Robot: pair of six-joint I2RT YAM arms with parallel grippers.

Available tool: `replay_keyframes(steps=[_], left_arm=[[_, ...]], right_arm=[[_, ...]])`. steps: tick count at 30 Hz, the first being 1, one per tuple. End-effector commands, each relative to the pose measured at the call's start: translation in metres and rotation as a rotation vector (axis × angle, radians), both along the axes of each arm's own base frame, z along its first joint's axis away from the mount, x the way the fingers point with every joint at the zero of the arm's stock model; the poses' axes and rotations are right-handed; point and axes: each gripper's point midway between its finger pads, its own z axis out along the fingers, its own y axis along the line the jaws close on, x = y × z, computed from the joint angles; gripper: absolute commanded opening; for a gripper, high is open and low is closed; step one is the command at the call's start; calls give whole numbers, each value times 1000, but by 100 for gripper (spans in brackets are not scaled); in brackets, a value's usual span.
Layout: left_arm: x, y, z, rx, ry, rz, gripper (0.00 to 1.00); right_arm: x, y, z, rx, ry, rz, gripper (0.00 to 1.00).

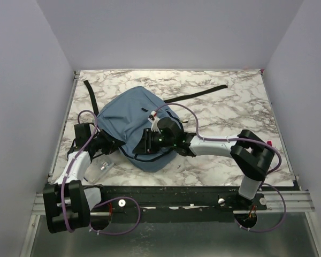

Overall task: Pack the student bag
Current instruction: Zip the student bag at the center of the board.

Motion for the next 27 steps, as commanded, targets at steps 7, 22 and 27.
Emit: replay_keyframes(steps=[7, 22, 27], left_arm=[[-5, -8, 7, -42, -35, -41, 0], [10, 8, 8, 12, -27, -11, 0], [12, 17, 8, 39, -29, 21, 0]], right_arm=[[-13, 17, -6, 37, 15, 52, 21], [-45, -75, 35, -26, 44, -85, 1], [-19, -148, 6, -227, 1, -383, 1]])
